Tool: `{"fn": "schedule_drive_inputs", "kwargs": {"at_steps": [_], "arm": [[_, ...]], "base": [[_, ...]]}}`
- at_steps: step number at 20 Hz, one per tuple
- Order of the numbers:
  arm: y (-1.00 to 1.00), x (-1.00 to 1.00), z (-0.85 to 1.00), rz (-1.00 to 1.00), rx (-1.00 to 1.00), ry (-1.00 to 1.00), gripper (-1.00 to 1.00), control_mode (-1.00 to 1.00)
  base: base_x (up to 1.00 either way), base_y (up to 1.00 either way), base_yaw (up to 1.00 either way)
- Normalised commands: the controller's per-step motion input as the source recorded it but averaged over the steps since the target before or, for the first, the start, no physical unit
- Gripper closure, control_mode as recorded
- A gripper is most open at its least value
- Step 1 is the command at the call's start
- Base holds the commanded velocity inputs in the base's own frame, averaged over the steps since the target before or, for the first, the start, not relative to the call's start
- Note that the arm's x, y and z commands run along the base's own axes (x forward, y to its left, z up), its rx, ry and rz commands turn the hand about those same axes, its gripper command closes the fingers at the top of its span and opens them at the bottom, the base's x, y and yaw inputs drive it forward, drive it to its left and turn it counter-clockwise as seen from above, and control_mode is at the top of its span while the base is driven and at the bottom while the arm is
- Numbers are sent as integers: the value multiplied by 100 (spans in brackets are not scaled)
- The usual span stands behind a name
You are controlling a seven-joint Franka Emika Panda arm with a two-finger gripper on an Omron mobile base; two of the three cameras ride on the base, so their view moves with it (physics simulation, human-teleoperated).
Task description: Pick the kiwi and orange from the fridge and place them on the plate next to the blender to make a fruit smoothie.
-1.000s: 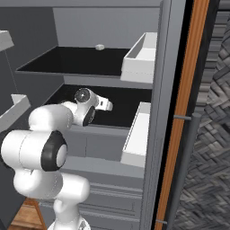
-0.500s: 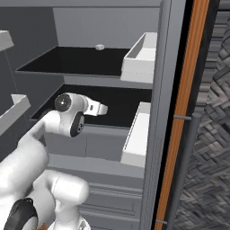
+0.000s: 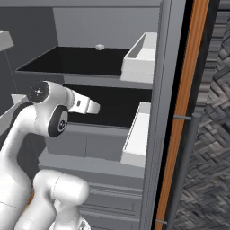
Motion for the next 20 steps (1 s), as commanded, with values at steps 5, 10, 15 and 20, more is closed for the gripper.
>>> {"fn": "schedule_drive_inputs", "kwargs": {"at_steps": [5,10,15,20], "arm": [[-11,-100,22,2,0,37,100,-100],[0,-21,0,1,0,7,100,-100],[0,-11,0,0,0,0,100,100],[0,0,0,0,0,0,100,100]], "base": [[0,0,0],[0,0,0],[-80,-18,15],[-100,-26,56]]}}
